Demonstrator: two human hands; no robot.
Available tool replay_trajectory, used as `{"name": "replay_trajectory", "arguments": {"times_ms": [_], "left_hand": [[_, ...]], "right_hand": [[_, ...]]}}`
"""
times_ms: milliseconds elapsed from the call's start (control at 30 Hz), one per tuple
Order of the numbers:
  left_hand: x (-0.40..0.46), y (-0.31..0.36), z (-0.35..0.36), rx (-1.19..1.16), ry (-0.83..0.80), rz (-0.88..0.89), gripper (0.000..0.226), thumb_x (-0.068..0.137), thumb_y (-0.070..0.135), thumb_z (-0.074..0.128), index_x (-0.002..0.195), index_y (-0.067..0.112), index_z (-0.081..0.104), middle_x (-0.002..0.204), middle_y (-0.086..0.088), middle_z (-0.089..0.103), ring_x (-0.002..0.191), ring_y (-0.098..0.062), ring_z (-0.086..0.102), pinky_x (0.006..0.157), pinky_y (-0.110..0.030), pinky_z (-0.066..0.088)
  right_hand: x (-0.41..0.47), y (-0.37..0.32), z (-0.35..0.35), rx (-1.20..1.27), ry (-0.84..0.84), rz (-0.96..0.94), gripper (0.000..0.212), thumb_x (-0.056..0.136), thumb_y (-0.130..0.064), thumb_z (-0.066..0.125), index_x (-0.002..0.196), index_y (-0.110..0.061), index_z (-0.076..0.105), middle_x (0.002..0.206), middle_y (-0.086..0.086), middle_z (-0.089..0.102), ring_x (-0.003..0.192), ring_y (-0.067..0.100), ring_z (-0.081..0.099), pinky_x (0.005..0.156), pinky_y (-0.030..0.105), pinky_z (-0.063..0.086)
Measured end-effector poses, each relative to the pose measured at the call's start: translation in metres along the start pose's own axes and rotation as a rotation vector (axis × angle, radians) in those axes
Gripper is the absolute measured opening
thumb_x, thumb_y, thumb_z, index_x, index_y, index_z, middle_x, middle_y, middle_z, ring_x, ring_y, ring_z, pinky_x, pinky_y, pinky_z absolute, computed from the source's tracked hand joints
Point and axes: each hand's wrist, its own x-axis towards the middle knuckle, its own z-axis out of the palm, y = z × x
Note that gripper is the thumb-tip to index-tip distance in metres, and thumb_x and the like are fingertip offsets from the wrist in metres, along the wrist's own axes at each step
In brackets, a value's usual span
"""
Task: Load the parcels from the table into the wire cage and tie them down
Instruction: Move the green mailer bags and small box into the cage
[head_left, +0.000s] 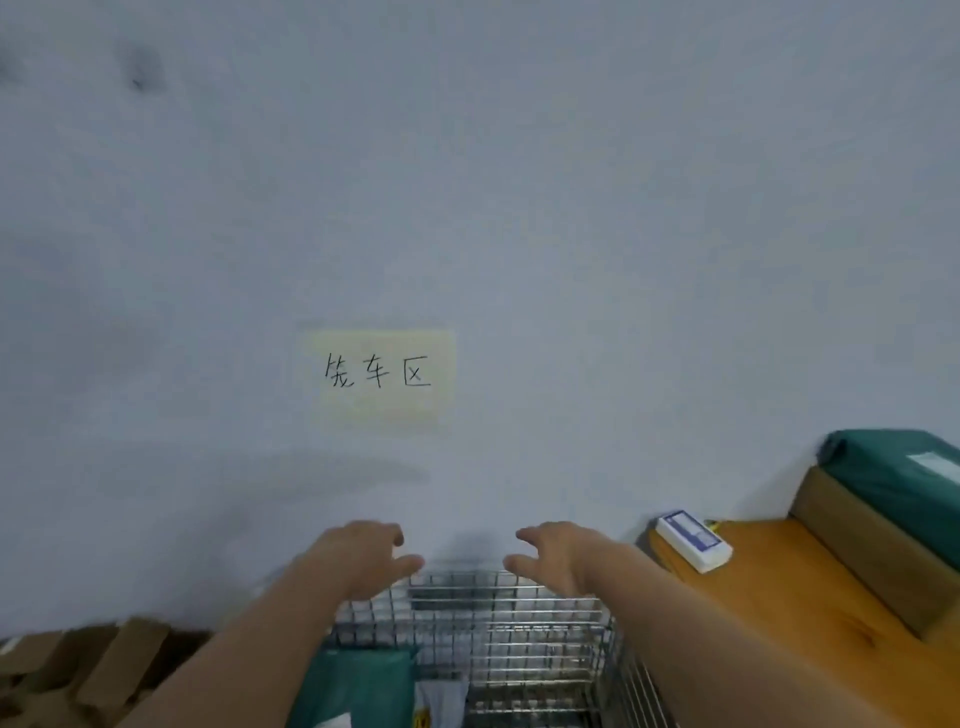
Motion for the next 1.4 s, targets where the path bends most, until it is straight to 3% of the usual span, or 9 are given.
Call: {"name": "replay_trajectory", "arguments": {"times_ms": [200, 433, 600, 867, 1133, 1400], "left_hand": [[0.008, 0.058, -0.067, 0.030, 0.110, 0.053, 0.075, 0.090, 0.078, 0.036, 0.144, 0.028, 0.045, 0.142, 0.000, 0.055, 0.122, -0.020, 0.056, 0.099, -0.038, 0.046], [0.041, 0.158, -0.102, 0.056, 0.165, 0.254, 0.075, 0.089, 0.080, 0.035, 0.144, 0.030, 0.045, 0.146, 0.005, 0.053, 0.128, -0.018, 0.052, 0.102, -0.037, 0.044], [0.049, 0.261, -0.094, 0.085, 0.116, 0.444, 0.074, 0.088, 0.079, 0.035, 0.144, 0.031, 0.046, 0.147, 0.005, 0.053, 0.128, -0.019, 0.053, 0.102, -0.038, 0.045], [-0.001, 0.410, -0.063, 0.162, 0.119, 0.649, 0.067, 0.084, 0.080, 0.037, 0.131, 0.035, 0.053, 0.126, 0.007, 0.066, 0.105, -0.016, 0.062, 0.087, -0.035, 0.050], [-0.038, 0.537, -0.032, 0.185, 0.107, 0.640, 0.080, 0.083, 0.084, 0.031, 0.144, 0.033, 0.045, 0.136, 0.002, 0.061, 0.117, -0.019, 0.060, 0.091, -0.037, 0.049], [-0.048, 0.638, -0.014, 0.267, 0.164, 0.731, 0.075, 0.090, 0.078, 0.030, 0.146, 0.031, 0.044, 0.141, 0.002, 0.058, 0.123, -0.021, 0.058, 0.102, -0.039, 0.047]], "right_hand": [[-0.043, 0.034, -0.067, -0.002, 0.097, 0.056, 0.082, 0.091, -0.075, 0.028, 0.157, -0.027, 0.023, 0.163, 0.007, 0.027, 0.148, 0.031, 0.028, 0.119, 0.052, 0.027], [-0.114, 0.106, -0.106, 0.057, 0.228, 0.228, 0.079, 0.094, -0.072, 0.030, 0.157, -0.025, 0.024, 0.162, 0.007, 0.031, 0.147, 0.031, 0.031, 0.118, 0.049, 0.029], [-0.216, 0.183, -0.099, 0.149, 0.294, 0.499, 0.079, 0.094, -0.072, 0.030, 0.157, -0.024, 0.025, 0.160, 0.008, 0.035, 0.144, 0.031, 0.036, 0.117, 0.047, 0.033], [-0.385, 0.295, -0.052, 0.164, 0.273, 0.818, 0.073, 0.097, -0.068, 0.030, 0.154, -0.023, 0.032, 0.153, 0.012, 0.043, 0.137, 0.030, 0.043, 0.109, 0.044, 0.037], [-0.461, 0.380, -0.020, 0.172, 0.264, 0.807, 0.077, 0.096, -0.070, 0.029, 0.156, -0.023, 0.027, 0.159, 0.012, 0.036, 0.144, 0.031, 0.035, 0.116, 0.047, 0.032], [-0.473, 0.442, -0.004, 0.209, 0.238, 0.775, 0.077, 0.095, -0.071, 0.029, 0.156, -0.023, 0.027, 0.160, 0.011, 0.034, 0.146, 0.030, 0.032, 0.117, 0.047, 0.030]]}}
